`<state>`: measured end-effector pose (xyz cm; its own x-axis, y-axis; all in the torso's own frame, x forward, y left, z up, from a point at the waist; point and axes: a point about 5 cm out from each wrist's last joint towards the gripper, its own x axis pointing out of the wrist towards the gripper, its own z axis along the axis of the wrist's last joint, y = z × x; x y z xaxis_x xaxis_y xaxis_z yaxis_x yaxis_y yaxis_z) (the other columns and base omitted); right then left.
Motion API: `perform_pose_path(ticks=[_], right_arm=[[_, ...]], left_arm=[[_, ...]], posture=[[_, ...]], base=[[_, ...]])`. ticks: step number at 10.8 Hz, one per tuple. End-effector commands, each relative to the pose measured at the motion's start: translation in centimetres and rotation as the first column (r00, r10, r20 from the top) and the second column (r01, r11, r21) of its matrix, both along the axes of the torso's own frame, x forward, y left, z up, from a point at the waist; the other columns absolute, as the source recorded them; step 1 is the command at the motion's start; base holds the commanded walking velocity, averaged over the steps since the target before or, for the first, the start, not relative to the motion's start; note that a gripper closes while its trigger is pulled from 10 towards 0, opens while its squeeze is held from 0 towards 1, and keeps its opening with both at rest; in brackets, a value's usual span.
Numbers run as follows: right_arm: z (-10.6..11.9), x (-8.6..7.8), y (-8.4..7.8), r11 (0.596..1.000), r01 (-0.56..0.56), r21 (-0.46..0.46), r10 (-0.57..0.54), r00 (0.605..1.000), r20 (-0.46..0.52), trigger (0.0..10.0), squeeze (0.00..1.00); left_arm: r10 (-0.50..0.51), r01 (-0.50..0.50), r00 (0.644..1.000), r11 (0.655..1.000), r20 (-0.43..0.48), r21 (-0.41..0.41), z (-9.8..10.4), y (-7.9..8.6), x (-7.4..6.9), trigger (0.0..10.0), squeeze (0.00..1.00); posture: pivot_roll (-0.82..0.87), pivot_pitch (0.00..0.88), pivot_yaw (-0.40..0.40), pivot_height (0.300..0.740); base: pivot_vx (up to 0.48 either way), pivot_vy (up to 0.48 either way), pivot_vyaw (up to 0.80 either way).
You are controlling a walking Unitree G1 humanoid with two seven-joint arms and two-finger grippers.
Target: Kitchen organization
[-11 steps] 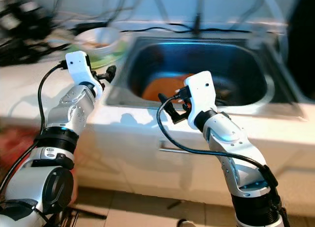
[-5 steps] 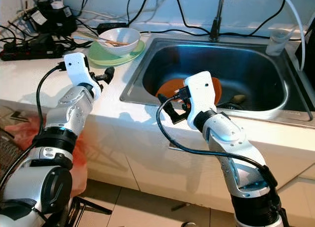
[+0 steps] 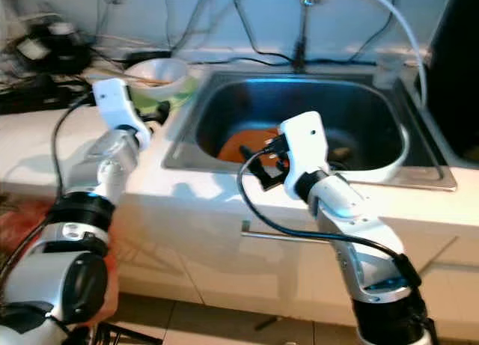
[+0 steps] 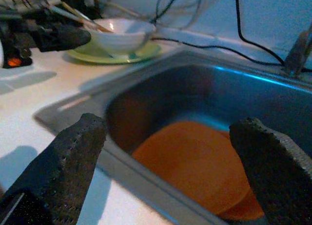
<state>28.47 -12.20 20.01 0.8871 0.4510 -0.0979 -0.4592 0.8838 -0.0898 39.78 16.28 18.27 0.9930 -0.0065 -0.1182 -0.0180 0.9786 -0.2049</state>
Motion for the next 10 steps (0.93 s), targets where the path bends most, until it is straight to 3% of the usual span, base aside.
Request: perform_pose_path(ticks=[1, 5, 10], right_arm=[[0.25, -0.08, 0.56, 1.0, -0.016, 0.002, 0.016, 1.0, 0.005, 10.0, 0.0], [0.25, -0.07, 0.48, 1.0, -0.012, 0.001, 0.012, 1.0, 0.006, 10.0, 0.0], [0.25, -0.11, 0.4, 1.0, -0.009, 0.001, 0.009, 1.0, 0.007, 10.0, 0.0]], left_arm=[[0.028, -0.028, 1.0, 1.0, 0.005, 0.01, 0.26, 1.24, 0.02, 10.0, 0.0], [0.014, -0.014, 1.0, 1.0, 0.003, 0.009, 0.22, 0.97, 0.01, 10.0, 0.0], [-0.023, 0.024, 0.999, 0.999, 0.023, -0.023, 0.34, 0.38, -0.04, 10.0, 0.0]], posture=[[-0.11, 0.0, 0.09, 0.74], [-0.11, 0.0, 0.092, 0.74], [-0.12, 0.0, 0.093, 0.74]], base=[[0.409, 0.247, 0.0], [0.409, 0.249, 0.0], [0.0, 0.0, 0.0]])
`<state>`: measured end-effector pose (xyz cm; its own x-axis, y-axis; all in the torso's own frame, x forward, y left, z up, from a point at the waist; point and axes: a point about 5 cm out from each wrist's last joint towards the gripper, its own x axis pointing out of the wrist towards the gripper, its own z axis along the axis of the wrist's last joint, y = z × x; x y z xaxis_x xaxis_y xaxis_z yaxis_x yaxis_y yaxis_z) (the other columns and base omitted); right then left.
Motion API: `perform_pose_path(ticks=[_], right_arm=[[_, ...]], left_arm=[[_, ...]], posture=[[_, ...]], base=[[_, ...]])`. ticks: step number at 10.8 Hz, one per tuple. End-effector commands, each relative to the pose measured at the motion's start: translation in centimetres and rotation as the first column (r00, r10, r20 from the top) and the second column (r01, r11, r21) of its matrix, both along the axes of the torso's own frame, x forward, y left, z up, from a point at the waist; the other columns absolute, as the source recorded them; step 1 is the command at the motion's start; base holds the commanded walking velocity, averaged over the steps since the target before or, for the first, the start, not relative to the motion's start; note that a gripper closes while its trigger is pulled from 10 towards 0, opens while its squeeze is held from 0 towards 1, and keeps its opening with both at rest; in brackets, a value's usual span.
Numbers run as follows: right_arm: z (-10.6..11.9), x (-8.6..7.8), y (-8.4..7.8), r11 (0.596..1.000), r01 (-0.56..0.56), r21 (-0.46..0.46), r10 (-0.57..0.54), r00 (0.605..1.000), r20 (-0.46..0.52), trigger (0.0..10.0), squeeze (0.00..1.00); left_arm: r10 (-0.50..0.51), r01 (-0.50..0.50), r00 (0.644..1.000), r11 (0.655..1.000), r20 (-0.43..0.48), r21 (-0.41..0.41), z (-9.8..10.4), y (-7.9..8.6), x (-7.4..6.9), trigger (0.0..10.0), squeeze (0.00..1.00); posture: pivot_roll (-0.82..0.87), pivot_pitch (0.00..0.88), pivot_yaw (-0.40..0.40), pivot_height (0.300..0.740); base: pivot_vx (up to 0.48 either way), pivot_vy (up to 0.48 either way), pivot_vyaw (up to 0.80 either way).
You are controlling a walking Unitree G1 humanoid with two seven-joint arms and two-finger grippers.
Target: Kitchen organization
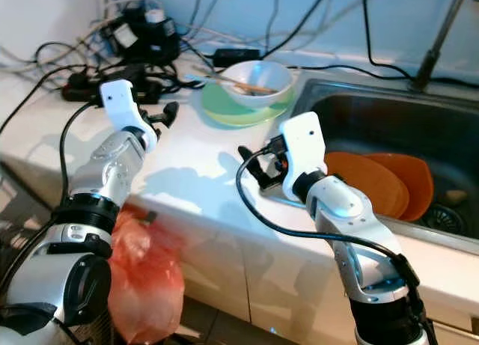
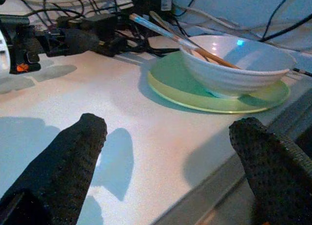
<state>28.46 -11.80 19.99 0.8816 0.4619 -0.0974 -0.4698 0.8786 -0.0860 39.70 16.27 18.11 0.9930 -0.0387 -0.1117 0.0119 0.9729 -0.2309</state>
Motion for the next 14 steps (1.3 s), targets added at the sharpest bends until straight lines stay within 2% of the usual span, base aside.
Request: perform_pose_path(ticks=[1, 3, 6, 8, 11, 14], right_arm=[[0.3, -0.1, 0.0, 1.0, 0.005, -0.002, -0.005, 1.0, 0.008, 10.0, 0.0], [0.3, 0.0, 0.0, 1.0, 0.005, -0.003, -0.005, 1.0, 0.006, 10.0, 0.0], [0.3, 0.1, 0.0, 1.0, 0.006, -0.007, -0.006, 1.0, 0.005, 10.0, 0.0], [-0.2, 0.4, 0.2, 0.999, 0.044, 0.015, -0.044, 0.999, 0.005, 10.0, 0.0], [-0.4, 0.6, 0.1, 0.997, 0.071, 0.026, -0.071, 0.997, 0.002, 10.0, 0.0], [-0.7, 0.3, 0.4, 0.997, 0.066, 0.027, -0.066, 0.998, -0.007, 10.0, 0.0]], left_arm=[[-0.006, 0.006, 1.0, 1.0, 0.021, 0.0, 0.5, 0.2, 0.0, 10.0, 0.0], [-0.013, 0.013, 1.0, 1.0, 0.023, -0.003, 0.5, 0.0, 0.0, 10.0, 0.0], [-0.021, 0.021, 1.0, 1.0, 0.0, -0.013, -0.2, -0.3, -0.2, 10.0, 0.0], [-0.051, 0.048, 0.998, 0.996, -0.035, -0.077, -2.6, -1.7, -1.2, 10.0, 0.0], [-0.103, 0.096, 0.989, 0.993, -0.109, -0.069, -6.3, -3.3, -3.2, 10.0, 0.0], [-0.154, 0.144, 0.979, 0.986, -0.131, -0.084, -7.9, -5.4, -4.6, 10.0, 0.0]], posture=[[-0.12, 0.0, 0.093, 0.74], [-0.12, 0.0, 0.094, 0.74], [-0.12, 0.0, 0.093, 0.74], [-0.11, 0.0, 0.085, 0.74], [-0.11, 0.0, 0.088, 0.74], [-0.12, 0.0, 0.074, 0.74]], base=[[0.0, 0.0, 0.0], [0.0, 0.0, -0.26], [0.0, 0.0, -0.8], [0.0, 0.0, -0.79], [0.0, 0.0, -0.8], [0.0, 0.0, -0.8]])
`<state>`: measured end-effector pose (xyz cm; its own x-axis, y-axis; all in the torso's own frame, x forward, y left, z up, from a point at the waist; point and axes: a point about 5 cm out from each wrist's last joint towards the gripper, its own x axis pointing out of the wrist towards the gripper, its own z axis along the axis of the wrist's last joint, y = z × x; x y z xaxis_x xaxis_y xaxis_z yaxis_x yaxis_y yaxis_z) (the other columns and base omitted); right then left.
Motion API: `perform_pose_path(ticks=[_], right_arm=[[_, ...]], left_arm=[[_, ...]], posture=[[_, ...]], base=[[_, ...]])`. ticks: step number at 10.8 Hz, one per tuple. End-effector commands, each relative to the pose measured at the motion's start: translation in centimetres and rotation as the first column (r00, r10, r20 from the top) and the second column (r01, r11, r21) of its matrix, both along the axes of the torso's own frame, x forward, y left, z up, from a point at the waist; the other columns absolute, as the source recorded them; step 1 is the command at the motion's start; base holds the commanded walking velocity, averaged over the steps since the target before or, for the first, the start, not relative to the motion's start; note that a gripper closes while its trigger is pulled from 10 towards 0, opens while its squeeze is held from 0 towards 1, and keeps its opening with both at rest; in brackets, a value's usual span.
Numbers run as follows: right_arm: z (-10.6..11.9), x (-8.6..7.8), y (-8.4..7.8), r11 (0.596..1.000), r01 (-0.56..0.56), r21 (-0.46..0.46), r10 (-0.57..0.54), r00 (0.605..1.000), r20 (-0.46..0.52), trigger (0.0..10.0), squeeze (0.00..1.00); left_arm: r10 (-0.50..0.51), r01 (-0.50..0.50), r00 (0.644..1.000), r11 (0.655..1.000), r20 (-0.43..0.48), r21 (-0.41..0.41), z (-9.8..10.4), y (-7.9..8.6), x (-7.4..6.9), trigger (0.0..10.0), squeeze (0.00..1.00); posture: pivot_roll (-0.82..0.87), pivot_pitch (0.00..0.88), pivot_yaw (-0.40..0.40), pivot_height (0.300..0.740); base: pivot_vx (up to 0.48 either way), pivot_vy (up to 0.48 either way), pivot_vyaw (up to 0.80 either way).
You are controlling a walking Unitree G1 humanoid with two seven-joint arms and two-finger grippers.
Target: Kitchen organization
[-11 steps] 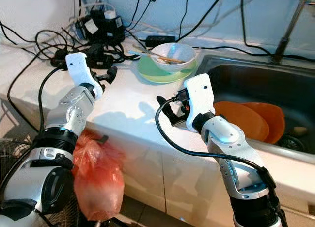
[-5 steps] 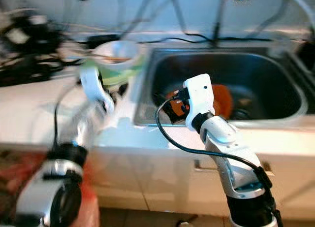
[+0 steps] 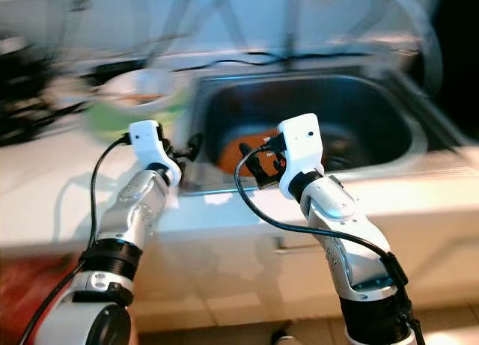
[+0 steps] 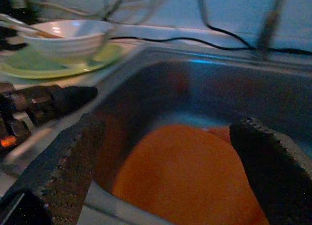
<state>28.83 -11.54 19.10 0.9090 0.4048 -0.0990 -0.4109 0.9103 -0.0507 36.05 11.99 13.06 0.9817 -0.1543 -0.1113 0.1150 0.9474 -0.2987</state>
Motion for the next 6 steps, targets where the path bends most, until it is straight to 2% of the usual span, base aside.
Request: perform_pose_path(ticks=[1, 3, 5, 6], right_arm=[[0.1, -0.1, 0.1, 1.0, -0.005, -0.007, 0.005, 1.0, 0.008, 10.0, 0.0], [0.4, 0.1, 0.0, 1.0, -0.013, -0.015, 0.013, 1.0, 0.022, 10.0, 0.0], [0.5, 0.2, 0.1, 1.0, -0.017, -0.016, 0.017, 1.0, 0.026, 10.0, 0.0], [0.5, 0.2, 0.1, 1.0, -0.018, -0.015, 0.018, 0.999, 0.026, 10.0, 0.0]], left_arm=[[-0.048, 0.048, 0.99, 0.999, -0.131, 0.001, -3.0, -1.4, -1.1, 10.0, 0.0], [-0.032, 0.034, 0.994, 0.999, -0.104, 0.019, -2.3, -1.4, -0.8, 10.0, 0.0], [-0.002, 0.004, 0.997, 1.0, -0.082, 0.03, -1.5, -0.7, -0.3, 10.0, 0.0], [0.022, -0.019, 0.998, 0.998, -0.062, 0.062, -1.0, -0.1, -0.1, 10.0, 0.0]], posture=[[-0.12, 0.0, 0.067, 0.74], [-0.12, 0.0, 0.06, 0.74], [-0.12, 0.0, 0.061, 0.74], [-0.12, 0.0, 0.064, 0.74]], base=[[0.0, 0.0, -0.59], [0.0, 0.0, 0.0], [0.0, 0.0, 0.0], [0.0, 0.0, 0.0]])
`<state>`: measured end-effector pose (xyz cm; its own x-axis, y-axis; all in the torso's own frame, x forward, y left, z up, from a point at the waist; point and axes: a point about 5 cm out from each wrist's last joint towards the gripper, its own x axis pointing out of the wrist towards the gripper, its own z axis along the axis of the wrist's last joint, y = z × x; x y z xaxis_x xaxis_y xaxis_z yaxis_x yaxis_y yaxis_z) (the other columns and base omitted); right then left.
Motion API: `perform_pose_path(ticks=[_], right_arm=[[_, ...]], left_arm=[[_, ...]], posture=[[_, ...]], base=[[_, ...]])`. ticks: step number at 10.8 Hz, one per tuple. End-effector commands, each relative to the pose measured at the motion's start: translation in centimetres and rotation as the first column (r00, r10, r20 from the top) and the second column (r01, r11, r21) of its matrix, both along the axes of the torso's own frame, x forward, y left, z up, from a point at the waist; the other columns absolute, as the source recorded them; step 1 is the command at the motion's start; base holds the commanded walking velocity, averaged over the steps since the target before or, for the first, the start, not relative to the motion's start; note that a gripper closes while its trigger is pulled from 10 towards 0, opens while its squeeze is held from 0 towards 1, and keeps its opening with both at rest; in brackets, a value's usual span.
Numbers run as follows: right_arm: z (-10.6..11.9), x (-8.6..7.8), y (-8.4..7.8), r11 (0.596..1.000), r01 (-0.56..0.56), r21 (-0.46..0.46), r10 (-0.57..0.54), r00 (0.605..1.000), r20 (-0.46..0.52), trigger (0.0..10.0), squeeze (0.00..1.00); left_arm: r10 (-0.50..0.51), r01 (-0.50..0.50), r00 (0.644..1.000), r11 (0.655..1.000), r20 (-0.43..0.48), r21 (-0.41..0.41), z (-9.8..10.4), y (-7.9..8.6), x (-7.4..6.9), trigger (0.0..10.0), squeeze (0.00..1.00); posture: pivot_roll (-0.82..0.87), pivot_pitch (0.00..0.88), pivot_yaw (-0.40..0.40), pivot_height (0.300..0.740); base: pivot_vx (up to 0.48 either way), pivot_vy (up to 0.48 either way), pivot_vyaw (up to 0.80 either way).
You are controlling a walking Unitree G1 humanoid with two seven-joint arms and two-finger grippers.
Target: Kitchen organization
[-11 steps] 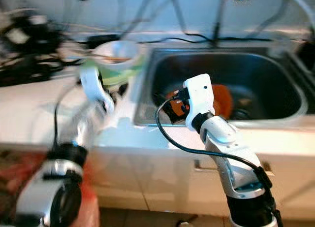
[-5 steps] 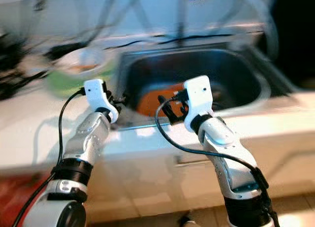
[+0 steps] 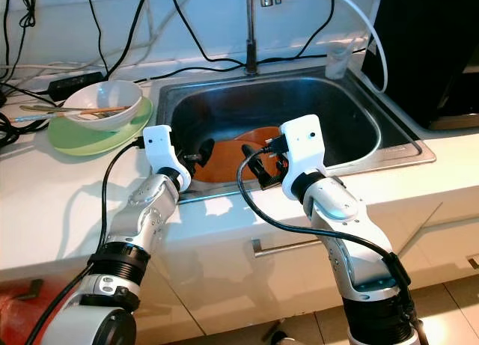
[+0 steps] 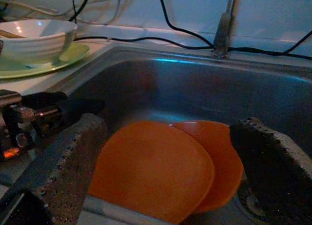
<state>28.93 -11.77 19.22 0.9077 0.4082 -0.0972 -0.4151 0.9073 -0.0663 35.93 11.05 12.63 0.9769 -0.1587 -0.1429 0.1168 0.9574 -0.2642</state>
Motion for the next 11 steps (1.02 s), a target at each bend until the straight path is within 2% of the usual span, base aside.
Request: perform_pose_path(ticks=[1, 3, 8, 11], right_arm=[[0.37, 0.07, 0.29, 1.0, -0.013, -0.001, 0.013, 1.0, 0.019, 10.0, 0.0], [0.38, 0.08, 0.43, 1.0, -0.015, 0.001, 0.015, 1.0, 0.02, 10.0, 0.0], [0.4, 0.04, 0.34, 1.0, -0.01, 0.005, 0.009, 1.0, 0.02, 10.0, 0.0], [0.41, 0.04, 0.44, 1.0, -0.019, 0.006, 0.019, 1.0, 0.023, 10.0, 0.0]], left_arm=[[0.033, -0.032, 0.999, 0.999, -0.03, 0.03, -0.43, 0.87, 0.06, 10.0, 0.0], [0.034, -0.033, 0.999, 0.999, -0.029, 0.023, -0.14, 0.82, 0.19, 10.0, 0.0], [0.044, -0.042, 0.998, 0.999, -0.051, 0.026, -0.34, 1.05, 0.2, 10.0, 0.0], [0.056, -0.056, 0.997, 0.998, -0.045, 0.017, -0.15, 1.26, 0.3, 10.0, 0.0]], posture=[[-0.12, 0.0, 0.066, 0.74], [-0.12, 0.0, 0.067, 0.74], [-0.12, 0.0, 0.078, 0.74], [-0.12, 0.0, 0.079, 0.74]], base=[[0.0, 0.0, 0.0], [0.0, 0.0, 0.0], [0.0, -0.441, 0.0], [0.0, 0.0, 0.0]])
